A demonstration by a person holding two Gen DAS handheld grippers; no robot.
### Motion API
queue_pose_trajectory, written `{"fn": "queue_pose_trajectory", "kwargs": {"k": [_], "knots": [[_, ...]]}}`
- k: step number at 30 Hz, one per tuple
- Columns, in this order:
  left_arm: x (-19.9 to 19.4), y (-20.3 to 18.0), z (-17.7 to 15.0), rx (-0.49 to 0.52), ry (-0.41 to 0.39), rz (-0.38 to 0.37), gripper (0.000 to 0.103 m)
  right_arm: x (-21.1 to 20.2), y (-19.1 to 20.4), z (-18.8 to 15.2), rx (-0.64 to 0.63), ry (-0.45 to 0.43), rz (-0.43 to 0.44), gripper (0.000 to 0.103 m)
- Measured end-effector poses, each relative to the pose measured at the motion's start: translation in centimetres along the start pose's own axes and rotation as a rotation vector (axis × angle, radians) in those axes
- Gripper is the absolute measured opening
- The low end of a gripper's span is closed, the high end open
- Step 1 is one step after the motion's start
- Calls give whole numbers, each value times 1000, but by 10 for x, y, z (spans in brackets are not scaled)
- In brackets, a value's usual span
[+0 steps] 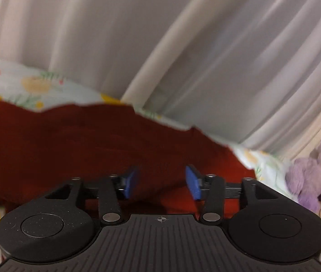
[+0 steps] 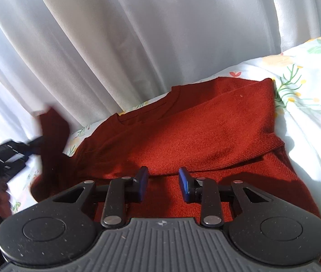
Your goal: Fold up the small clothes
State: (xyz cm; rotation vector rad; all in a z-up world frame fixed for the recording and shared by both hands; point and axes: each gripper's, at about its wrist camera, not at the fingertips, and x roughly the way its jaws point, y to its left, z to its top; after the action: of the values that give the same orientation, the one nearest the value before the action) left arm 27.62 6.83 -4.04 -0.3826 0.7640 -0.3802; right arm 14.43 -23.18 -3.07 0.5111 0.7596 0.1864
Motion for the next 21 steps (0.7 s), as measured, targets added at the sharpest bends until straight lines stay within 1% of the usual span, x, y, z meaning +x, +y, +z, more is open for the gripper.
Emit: {"fn": "queue_pose_trajectory", "kwargs": {"k": [2,3,4,6,12,16,21], "knots": [[10,2,-17,-69,43,57,71,7,-4,3,36,23,23,29],[9,5,-23,-108,43,80,80,11,-7,4,58,38,35,29],[7,12,-27,-146,29,101,86,16,-8,6,82,56,52,29],[-4,21,-32,-208,-13,139,90,28,-12,10,130,91,108,29],[-33,49,-24,-294,-101,313,92,87,-7,26,246,191,232,31],[-51,71,-24,-342,-126,340,92,124,-1,28,305,265,250,31],[-55,78,-30,-350,-135,367,92,135,7,34,320,255,244,31]]}}
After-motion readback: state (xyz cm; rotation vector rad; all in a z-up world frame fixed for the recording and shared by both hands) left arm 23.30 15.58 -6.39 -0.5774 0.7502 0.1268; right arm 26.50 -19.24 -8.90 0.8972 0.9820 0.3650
